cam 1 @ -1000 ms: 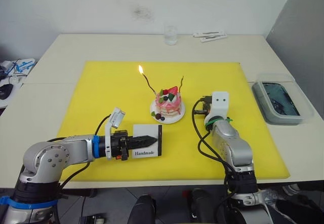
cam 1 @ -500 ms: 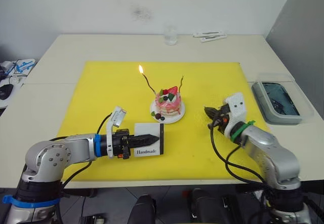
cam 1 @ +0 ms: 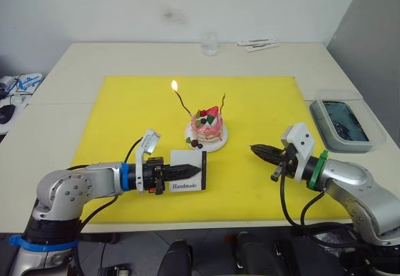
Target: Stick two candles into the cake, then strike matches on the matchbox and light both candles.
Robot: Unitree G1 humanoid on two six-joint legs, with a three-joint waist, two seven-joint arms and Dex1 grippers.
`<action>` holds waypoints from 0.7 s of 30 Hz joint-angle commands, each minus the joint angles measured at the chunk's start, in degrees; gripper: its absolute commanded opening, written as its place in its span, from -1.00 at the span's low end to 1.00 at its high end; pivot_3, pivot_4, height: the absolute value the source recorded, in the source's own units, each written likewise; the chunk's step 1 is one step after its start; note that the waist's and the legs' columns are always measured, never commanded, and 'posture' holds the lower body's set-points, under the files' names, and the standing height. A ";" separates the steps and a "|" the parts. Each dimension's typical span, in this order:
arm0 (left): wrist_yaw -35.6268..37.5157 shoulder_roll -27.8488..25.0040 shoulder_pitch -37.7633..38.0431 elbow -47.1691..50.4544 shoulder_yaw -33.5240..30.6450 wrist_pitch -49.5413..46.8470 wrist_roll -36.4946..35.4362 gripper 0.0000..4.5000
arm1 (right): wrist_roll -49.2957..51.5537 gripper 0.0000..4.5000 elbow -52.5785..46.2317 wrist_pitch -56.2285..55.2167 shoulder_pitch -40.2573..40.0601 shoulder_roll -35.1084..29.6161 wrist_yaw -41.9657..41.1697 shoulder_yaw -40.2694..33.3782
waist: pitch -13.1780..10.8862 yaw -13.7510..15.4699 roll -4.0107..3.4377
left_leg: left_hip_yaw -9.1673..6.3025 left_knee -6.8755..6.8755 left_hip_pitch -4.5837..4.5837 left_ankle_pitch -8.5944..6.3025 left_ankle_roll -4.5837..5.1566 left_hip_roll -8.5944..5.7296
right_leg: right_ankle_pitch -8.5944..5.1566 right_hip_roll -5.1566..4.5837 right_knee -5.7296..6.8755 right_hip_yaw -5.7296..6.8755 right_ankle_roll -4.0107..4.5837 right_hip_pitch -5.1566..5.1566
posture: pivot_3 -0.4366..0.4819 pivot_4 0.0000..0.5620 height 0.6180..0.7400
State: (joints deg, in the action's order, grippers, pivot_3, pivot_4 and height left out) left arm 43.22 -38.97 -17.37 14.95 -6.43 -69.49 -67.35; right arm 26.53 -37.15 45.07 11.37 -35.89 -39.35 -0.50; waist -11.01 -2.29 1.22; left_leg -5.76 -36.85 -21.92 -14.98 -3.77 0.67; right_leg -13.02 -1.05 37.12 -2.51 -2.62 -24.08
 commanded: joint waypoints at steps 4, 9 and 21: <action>0.25 1.95 -3.24 -0.69 0.63 0.21 0.03 -1.00 | 2.83 -0.99 -4.37 0.12 4.72 -3.75 -3.65 2.20 | 0.00 0.01 0.00 | -0.02 0.00 0.01 0.00 0.00 0.00 | 0.00 0.01 0.01 0.02 0.00 0.00 | -0.05 -0.47 1.00; 0.47 3.02 -4.97 -1.56 1.57 0.73 1.22 -1.00 | 4.11 -0.99 -3.63 2.63 11.40 -6.53 -7.13 6.29 | 0.00 0.01 0.00 | -0.01 -0.02 0.00 0.00 0.00 -0.01 | 0.03 0.00 -0.01 0.00 -0.05 0.01 | -0.05 -0.47 1.00; 0.47 4.94 -6.11 -2.10 1.68 1.79 3.59 -1.00 | 4.44 -0.99 -0.69 7.24 20.52 -5.30 -6.72 12.06 | 0.00 0.32 0.00 | -0.06 -0.01 -0.03 0.00 0.00 -0.01 | 0.02 0.00 -0.01 0.03 -0.03 0.00 | -0.05 -0.47 1.00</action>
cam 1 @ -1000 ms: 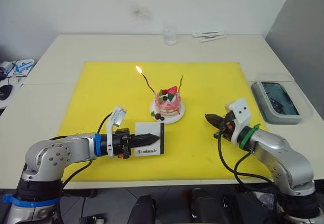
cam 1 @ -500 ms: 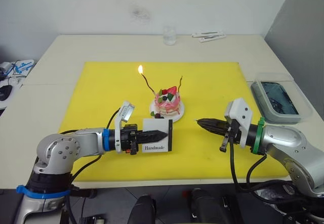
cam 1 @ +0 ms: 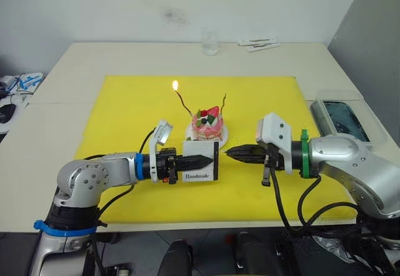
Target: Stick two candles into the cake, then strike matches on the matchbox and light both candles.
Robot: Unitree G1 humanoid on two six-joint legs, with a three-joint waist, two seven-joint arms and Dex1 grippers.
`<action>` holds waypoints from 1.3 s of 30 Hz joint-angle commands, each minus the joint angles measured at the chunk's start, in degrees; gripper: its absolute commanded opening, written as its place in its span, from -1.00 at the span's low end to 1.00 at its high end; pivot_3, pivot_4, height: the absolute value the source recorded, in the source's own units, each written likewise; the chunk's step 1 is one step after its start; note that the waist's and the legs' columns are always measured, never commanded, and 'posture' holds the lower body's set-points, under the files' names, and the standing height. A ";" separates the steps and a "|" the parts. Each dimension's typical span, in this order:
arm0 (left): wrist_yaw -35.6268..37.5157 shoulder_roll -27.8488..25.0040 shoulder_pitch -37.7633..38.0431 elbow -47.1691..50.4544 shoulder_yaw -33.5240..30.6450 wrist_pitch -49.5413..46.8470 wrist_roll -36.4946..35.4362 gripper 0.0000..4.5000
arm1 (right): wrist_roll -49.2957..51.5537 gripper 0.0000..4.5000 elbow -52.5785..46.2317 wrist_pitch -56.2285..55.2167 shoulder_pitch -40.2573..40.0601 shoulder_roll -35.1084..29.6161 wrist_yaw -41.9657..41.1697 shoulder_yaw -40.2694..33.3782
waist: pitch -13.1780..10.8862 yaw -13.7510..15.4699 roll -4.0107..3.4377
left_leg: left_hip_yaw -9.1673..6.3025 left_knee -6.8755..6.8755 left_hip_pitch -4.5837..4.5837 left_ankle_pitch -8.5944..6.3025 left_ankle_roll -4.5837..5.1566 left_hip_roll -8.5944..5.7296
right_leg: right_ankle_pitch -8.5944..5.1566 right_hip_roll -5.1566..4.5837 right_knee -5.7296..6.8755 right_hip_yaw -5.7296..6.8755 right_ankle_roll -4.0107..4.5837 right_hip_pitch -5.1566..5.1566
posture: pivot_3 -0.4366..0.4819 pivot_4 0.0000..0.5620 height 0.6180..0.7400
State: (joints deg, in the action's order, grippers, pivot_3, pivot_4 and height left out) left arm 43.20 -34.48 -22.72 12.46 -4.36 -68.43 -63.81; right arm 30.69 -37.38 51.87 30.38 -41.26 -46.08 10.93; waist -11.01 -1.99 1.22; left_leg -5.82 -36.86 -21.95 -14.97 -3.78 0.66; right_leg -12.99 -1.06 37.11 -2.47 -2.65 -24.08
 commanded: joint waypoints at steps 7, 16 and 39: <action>0.59 0.84 -0.67 0.44 -0.70 1.00 0.90 -1.00 | -0.29 -0.99 -0.29 1.51 2.93 -0.71 -0.51 2.30 | 0.00 0.02 0.00 | 0.01 0.00 0.00 0.00 0.00 0.00 | 0.00 0.00 0.00 -0.01 0.00 -0.01 | -0.05 -0.47 1.00; 0.77 1.02 -0.98 0.33 -0.95 0.66 0.68 -1.00 | -3.12 -0.99 1.79 0.36 4.03 -0.17 -0.04 5.72 | 0.00 0.04 0.00 | -0.01 -0.01 0.00 0.00 0.00 0.00 | 0.00 0.00 0.01 0.01 0.00 0.00 | -0.05 -0.47 1.00; 0.05 0.46 -2.91 -1.75 -3.88 -0.03 0.24 -1.00 | -8.01 -0.99 -0.46 -2.91 2.17 -1.68 -3.37 9.76 | 0.00 0.04 0.00 | -0.01 -0.02 0.02 0.00 0.00 0.00 | 0.01 0.00 0.02 0.01 -0.01 0.00 | -0.05 -0.47 1.00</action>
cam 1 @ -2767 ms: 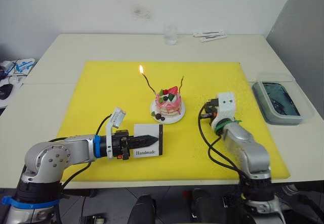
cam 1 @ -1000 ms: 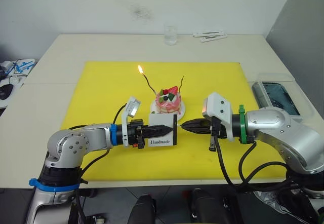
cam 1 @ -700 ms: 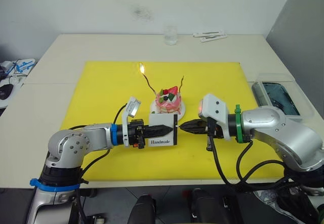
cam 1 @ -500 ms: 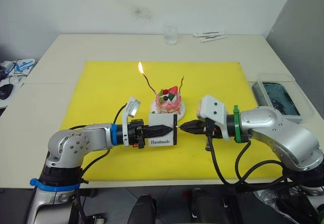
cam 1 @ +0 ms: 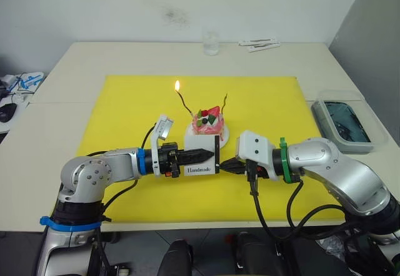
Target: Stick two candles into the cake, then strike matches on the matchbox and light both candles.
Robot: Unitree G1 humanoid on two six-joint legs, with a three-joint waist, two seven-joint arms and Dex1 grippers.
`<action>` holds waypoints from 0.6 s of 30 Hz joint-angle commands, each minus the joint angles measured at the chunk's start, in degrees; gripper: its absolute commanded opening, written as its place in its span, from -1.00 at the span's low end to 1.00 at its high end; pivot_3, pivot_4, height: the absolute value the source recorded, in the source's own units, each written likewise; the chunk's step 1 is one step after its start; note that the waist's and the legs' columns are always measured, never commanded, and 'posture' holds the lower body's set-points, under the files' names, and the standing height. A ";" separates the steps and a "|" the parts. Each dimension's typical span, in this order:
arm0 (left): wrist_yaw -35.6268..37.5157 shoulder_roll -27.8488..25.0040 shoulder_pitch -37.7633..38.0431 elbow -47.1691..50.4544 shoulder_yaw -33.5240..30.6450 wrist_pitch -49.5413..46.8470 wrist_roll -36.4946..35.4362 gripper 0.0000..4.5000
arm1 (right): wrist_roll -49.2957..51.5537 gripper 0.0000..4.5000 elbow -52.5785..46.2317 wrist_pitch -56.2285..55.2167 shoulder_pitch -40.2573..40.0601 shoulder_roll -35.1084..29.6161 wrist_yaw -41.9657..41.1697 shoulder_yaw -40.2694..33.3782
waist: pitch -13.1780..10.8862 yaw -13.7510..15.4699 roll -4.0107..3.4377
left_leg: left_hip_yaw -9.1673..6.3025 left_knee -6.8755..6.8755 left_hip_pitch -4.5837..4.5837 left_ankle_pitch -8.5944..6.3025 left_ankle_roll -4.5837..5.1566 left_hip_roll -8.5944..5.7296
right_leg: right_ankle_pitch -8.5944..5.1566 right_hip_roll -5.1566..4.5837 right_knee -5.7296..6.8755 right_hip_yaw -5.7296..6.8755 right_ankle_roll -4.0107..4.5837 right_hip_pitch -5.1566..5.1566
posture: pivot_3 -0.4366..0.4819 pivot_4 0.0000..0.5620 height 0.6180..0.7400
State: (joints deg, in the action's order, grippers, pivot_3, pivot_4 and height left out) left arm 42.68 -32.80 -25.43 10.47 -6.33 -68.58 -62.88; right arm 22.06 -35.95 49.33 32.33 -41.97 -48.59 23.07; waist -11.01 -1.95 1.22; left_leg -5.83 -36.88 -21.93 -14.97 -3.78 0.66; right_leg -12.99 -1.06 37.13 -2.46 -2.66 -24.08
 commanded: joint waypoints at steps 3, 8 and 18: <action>1.20 -2.54 0.80 0.66 -2.03 0.23 -0.14 -1.00 | 1.25 -0.99 -1.60 0.25 -0.79 -3.28 -1.46 -5.31 | 0.00 0.06 0.00 | -0.01 0.00 -0.01 0.00 0.00 0.00 | 0.00 0.00 0.00 0.01 0.00 0.00 | -0.05 -0.47 1.00; 2.99 -4.63 3.78 4.92 -0.50 0.78 0.10 -1.00 | -2.16 -0.99 5.23 -0.51 -6.10 -8.85 0.73 -11.59 | 0.00 0.11 0.01 | 0.01 0.00 -0.04 0.00 0.00 -0.01 | 0.00 -0.02 -0.05 0.00 0.00 0.01 | -0.05 -0.47 1.00; 4.46 -5.21 5.42 7.46 1.68 2.03 0.99 -1.00 | -8.19 -0.99 14.51 -3.13 -10.35 -4.82 8.05 -13.06 | 0.00 -0.02 0.01 | 0.07 -0.05 0.01 0.00 0.00 0.00 | 0.03 0.00 0.04 -0.05 -0.04 0.00 | -0.05 -0.47 1.00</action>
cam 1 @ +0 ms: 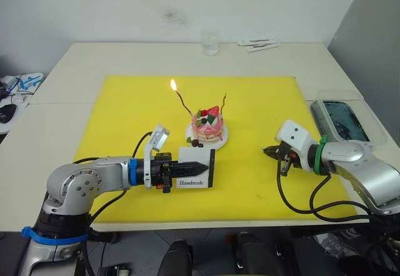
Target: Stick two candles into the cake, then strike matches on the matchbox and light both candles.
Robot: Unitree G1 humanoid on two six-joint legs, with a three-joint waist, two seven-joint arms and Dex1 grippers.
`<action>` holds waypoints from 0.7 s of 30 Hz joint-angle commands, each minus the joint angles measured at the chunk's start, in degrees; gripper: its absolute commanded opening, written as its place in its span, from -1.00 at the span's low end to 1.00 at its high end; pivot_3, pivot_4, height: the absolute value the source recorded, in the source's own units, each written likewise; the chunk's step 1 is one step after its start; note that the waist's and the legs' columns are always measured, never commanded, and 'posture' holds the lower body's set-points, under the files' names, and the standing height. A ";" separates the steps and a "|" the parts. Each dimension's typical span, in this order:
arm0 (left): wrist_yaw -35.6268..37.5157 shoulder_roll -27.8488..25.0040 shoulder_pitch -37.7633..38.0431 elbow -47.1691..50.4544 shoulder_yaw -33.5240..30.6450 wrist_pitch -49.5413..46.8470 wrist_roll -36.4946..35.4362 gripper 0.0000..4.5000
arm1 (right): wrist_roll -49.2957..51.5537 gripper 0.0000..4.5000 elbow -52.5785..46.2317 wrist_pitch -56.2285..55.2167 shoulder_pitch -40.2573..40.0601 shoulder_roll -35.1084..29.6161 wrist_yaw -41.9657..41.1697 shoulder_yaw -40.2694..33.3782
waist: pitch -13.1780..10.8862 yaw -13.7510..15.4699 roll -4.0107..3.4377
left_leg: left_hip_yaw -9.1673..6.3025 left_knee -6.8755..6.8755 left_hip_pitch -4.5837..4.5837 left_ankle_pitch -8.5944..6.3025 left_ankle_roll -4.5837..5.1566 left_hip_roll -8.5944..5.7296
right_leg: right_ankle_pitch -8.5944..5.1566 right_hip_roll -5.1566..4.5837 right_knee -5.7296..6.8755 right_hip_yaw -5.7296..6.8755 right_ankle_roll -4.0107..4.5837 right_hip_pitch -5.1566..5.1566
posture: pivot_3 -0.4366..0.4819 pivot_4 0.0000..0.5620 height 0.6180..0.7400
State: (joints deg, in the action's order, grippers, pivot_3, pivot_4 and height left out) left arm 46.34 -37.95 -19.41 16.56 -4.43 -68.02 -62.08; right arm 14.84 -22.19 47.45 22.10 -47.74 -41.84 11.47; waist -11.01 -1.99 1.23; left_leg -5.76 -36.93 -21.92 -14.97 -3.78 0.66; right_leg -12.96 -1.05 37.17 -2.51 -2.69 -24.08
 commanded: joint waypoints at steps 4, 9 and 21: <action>0.92 0.12 -0.75 1.20 -0.09 1.62 0.60 -1.00 | -1.86 -0.91 3.03 -2.42 -0.93 1.77 1.52 -1.72 | 0.00 0.10 0.00 | 0.01 -0.01 -0.02 0.00 0.00 0.00 | 0.00 0.00 -0.02 -0.01 -0.01 0.00 | -0.05 -0.47 1.00; 0.82 -0.06 -0.07 1.46 -0.36 1.87 0.60 -1.00 | -0.40 -0.24 3.47 -4.13 -2.21 2.68 1.07 -5.19 | 0.00 0.11 0.00 | 0.01 0.01 -0.04 0.00 0.00 0.00 | -0.01 -0.01 -0.04 -0.01 0.01 0.00 | -0.05 -0.47 1.00; 0.51 -0.50 0.47 1.57 -1.04 1.30 0.01 -1.00 | 4.85 0.89 7.79 -22.29 -11.89 5.50 -6.18 -17.53 | 0.01 0.03 0.01 | 0.04 -0.02 0.00 0.00 0.01 0.00 | 0.01 0.00 -0.03 -0.04 -0.02 0.05 | -0.05 -0.47 1.00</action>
State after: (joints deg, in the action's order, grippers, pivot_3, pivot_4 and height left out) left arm 46.75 -38.06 -18.69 16.50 -4.49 -66.95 -61.28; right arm 20.00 -14.77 29.29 10.02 -43.14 -47.87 -5.01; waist -11.00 -1.96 1.24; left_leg -5.71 -36.95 -21.89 -14.97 -3.77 0.66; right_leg -12.94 -1.05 37.15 -2.56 -2.72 -24.03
